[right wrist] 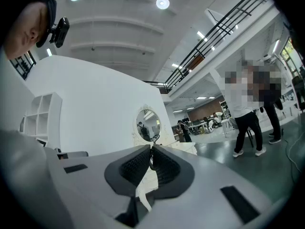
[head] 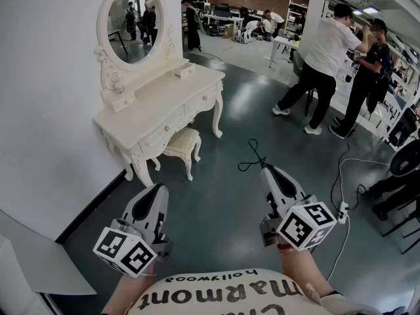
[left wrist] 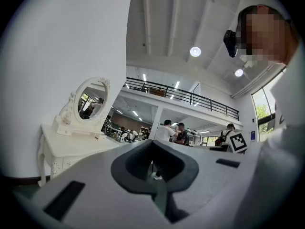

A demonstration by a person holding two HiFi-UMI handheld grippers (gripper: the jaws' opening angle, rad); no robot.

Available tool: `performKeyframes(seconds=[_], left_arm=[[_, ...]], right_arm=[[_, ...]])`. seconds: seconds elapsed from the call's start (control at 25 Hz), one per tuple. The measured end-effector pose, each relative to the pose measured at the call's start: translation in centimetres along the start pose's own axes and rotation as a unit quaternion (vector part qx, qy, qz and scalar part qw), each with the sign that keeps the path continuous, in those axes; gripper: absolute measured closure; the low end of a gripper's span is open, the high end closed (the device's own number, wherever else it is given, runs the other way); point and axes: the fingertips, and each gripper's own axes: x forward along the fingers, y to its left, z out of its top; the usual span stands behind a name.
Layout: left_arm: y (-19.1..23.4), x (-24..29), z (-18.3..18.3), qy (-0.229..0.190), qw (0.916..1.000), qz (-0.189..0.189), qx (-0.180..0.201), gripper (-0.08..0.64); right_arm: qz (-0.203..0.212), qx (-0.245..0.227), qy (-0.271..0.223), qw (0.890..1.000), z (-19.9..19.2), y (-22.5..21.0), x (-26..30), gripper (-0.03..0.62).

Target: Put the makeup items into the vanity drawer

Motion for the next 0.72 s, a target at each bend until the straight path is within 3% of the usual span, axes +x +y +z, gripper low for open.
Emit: performKeyframes(seconds=[0.48, 0.72], left_arm=[[2.7, -0.4, 0.5, -0.007, 0.9997, -0.018, -0.013, 0.552], [4.8, -0.8, -2.2, 0.038, 0.9985, -0.030, -0.025, 0.552]], right_arm=[[0.002, 0.023, -0.008, 1.000, -1.4, 1.4, 1.7, 0.554], [-0.003, 0.005, 0.021, 1.000, -5.1, 2.3, 2.8, 0.554]])
